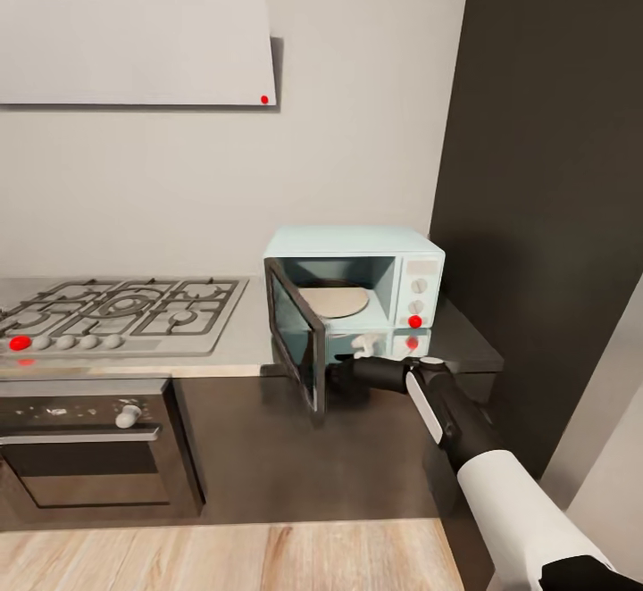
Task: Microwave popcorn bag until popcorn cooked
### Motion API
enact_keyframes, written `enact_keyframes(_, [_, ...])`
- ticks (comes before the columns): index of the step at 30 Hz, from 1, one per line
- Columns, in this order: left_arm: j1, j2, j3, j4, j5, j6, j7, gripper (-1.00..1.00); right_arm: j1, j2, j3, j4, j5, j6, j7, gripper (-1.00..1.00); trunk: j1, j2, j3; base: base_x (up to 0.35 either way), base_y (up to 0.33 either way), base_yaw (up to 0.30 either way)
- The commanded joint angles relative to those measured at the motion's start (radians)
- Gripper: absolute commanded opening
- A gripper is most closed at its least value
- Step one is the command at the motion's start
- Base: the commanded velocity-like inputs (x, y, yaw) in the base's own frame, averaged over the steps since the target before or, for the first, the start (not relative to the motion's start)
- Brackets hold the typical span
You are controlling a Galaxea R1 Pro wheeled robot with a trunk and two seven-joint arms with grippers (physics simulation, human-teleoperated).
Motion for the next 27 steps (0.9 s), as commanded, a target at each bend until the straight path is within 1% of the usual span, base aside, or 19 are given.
enact_keyframes(1, [0.0,0.0,-0.002,-0.001,0.009,-0.001,0.0,1.0,-0.001,-0.001,0.001,0.0,-0.011,0.01,-0.002,1.0,0.0,-0.001,-0.001,0.0,0.228,0.0])
enact_keyframes(17, [0.0,0.0,-0.001,-0.001,0.009,-0.002,0.0,1.0,-0.001,-0.004,0.0,-0.003,-0.01,0.02,0.0,1.0,0.0,-0.001,-0.001,0.0,0.186,0.0])
enact_keyframes(27, [0.0,0.001,-0.001,-0.001,0.009,-0.001,0.0,1.0,-0.001,-0.006,-0.001,-0.003,-0.01,0.025,0.0,1.0,0.0,-0.001,-0.001,0.0,0.029,0.0])
